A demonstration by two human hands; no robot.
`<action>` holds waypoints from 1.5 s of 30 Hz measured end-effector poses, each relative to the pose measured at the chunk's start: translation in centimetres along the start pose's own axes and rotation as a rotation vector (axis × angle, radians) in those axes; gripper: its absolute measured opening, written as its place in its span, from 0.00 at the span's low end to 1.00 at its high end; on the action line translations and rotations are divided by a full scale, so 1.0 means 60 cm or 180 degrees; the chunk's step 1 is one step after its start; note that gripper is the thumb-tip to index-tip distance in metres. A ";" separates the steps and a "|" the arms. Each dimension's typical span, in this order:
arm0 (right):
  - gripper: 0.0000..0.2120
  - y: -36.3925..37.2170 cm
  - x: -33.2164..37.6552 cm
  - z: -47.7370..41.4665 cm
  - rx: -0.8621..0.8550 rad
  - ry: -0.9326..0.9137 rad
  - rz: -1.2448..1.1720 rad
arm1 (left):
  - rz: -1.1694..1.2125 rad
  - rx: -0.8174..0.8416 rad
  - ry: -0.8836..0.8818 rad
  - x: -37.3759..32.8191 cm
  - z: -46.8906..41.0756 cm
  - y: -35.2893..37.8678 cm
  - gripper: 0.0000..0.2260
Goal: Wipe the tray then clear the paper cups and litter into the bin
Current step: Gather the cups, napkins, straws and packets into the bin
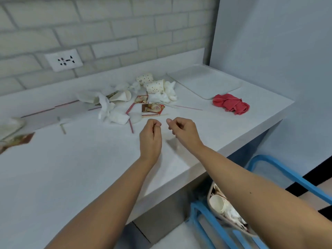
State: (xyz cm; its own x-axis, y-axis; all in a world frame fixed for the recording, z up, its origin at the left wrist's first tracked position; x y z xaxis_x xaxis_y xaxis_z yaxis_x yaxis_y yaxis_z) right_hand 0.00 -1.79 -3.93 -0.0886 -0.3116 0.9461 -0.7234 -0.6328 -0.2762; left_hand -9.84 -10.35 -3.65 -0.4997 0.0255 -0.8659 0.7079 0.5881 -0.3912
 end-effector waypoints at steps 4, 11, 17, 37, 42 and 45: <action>0.18 0.095 0.027 -0.047 0.0223 -0.0017 -0.0033 | -0.0153 -0.0282 -0.0191 0.058 -0.016 -0.119 0.07; 0.18 0.264 0.076 -0.128 0.0640 -0.0103 -0.0013 | -0.0342 -0.0601 -0.0545 0.154 -0.023 -0.317 0.07; 0.18 0.395 0.100 -0.182 0.0905 -0.0101 0.0145 | -0.0756 -0.0439 -0.0968 0.246 -0.030 -0.455 0.08; 0.15 0.690 0.112 -0.326 0.1987 -0.0511 0.2563 | -0.2172 -0.0645 -0.3297 0.414 -0.037 -0.749 0.36; 0.19 0.738 0.103 -0.347 0.2245 -0.0626 0.3459 | -0.2162 -0.0286 -0.3580 0.428 -0.044 -0.762 0.41; 0.19 0.753 0.110 -0.357 0.2272 -0.0638 0.3666 | -0.2069 -0.0154 -0.3571 0.433 -0.049 -0.774 0.39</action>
State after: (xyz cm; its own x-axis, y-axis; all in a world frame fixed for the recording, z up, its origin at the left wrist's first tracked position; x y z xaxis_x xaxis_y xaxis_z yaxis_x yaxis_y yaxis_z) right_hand -47.94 -17.27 -6.56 -0.2506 -0.9629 0.1003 0.2037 -0.1538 -0.9669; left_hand -57.14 -34.61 -7.06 -0.0375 -0.9470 -0.3191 0.4646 0.2662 -0.8446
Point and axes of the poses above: each hand's wrist, its own z-axis away from the middle knuckle, its own y-axis out of the palm, x = y × z, the point moved 6 cm from there along -z, towards the middle knuckle, and after that the axes turned 13 degrees about x, right-handed, at the moved point
